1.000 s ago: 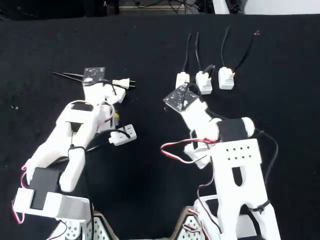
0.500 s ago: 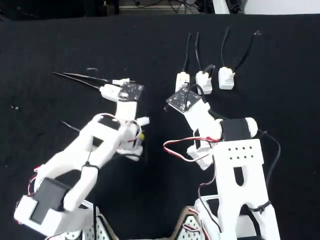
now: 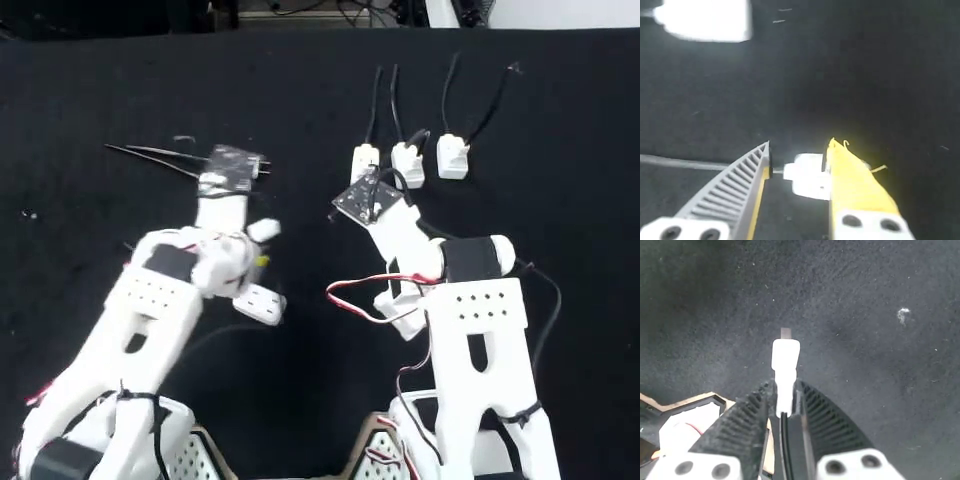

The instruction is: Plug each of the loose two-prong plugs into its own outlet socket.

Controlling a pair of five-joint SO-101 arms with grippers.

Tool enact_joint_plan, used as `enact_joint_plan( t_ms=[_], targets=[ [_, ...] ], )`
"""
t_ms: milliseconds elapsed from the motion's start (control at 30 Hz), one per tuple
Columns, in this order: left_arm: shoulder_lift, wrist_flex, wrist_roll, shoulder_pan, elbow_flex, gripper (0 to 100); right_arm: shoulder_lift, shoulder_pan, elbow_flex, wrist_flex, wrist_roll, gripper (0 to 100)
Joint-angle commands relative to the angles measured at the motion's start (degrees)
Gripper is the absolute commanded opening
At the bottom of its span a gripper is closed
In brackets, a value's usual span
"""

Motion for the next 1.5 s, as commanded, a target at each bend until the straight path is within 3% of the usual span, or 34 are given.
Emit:
enact_joint_plan(
  t_ms=[0, 133, 233, 367, 533, 667, 867, 1000, 1133, 1233, 1467],
  targets=[
    [-2.0, -3.8, -0.8, -9.3, 3.3, 19, -2.0, 0.4, -0.7, -0.2, 0.6, 1.1],
    [0.6, -10.4, -0.9, -12.3, 9.6, 19, -1.5, -3.3, -0.2, -1.3, -0.4, 1.1],
    [2.5, -14.5, -0.9, -11.6, 13.4, 19, -1.5, -9.3, -0.7, -0.7, -6.7, 1.1],
    [4.3, -15.0, -0.9, -10.9, 15.6, 19, -1.5, -15.6, -0.8, -0.1, -10.8, 1.1],
    [3.5, -8.2, -1.1, -10.9, 14.5, 19, -1.5, -16.1, -2.9, -0.1, -10.7, 1.1],
    [1.1, -1.6, -5.5, -10.8, 13.1, 19, -1.3, -19.2, -2.9, -0.4, -11.0, 1.1],
    [-4.9, -0.1, -6.7, -11.4, 13.1, 19, 5.2, -21.0, -3.1, -4.2, -11.1, 1.1],
    [-10.1, -2.0, -6.4, -12.8, 11.6, 19, 8.8, -21.0, -3.2, -5.5, -11.1, 1.1],
    [-11.0, -11.1, -4.5, -12.7, 14.5, 19, 8.2, -21.0, -3.7, -5.5, -11.1, 1.1],
    [-7.6, -15.1, -3.2, -10.6, 15.9, 19, 7.2, -21.0, -3.9, -5.3, -11.1, 1.1],
    [5.1, -15.4, -3.2, -7.3, 12.4, 19, 6.7, -21.0, -4.0, -3.0, -10.8, 1.1]
  ],
)
